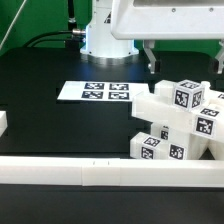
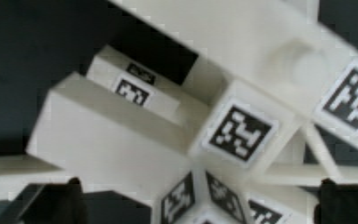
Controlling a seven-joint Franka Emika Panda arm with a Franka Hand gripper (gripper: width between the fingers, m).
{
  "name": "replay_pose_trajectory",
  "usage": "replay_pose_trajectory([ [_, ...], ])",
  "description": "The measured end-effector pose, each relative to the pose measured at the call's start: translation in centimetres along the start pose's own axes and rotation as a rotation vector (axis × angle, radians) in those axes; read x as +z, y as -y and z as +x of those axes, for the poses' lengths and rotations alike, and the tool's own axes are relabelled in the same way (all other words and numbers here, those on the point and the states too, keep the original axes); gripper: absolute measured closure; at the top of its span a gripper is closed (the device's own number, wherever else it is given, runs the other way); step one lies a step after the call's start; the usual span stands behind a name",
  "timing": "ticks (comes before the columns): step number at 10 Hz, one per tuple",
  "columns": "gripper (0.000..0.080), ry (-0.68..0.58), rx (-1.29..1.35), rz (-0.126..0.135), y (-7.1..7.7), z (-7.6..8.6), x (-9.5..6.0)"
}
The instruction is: Assemble chair
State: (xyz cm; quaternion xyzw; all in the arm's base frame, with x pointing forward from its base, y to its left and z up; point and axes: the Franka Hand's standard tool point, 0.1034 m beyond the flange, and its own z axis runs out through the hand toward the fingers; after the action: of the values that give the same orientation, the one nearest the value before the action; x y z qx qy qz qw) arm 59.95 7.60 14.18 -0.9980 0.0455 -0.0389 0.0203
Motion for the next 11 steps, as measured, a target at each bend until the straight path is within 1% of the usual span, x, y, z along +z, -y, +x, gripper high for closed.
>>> replay_pose_trajectory([
  [1,0.0151,-0.021,0.006,0.004,0.1,-1.2,0.1],
  [6,0.0151,-0.012,0.006,0.001,-0.1,-1.2,0.4],
  [7,0.0151,-0.011,0.009,0.001,0.1,-1.4,0.4],
  [8,0.0151,-0.002,0.007,0.003,0.7,-3.0,0.4],
  [9,0.0151,-0.006,-0.019,0.005,0.8,-4.6,0.6],
  [11,0.0151,-0.026,-0.030,0.009,0.9,-8.0,1.8],
])
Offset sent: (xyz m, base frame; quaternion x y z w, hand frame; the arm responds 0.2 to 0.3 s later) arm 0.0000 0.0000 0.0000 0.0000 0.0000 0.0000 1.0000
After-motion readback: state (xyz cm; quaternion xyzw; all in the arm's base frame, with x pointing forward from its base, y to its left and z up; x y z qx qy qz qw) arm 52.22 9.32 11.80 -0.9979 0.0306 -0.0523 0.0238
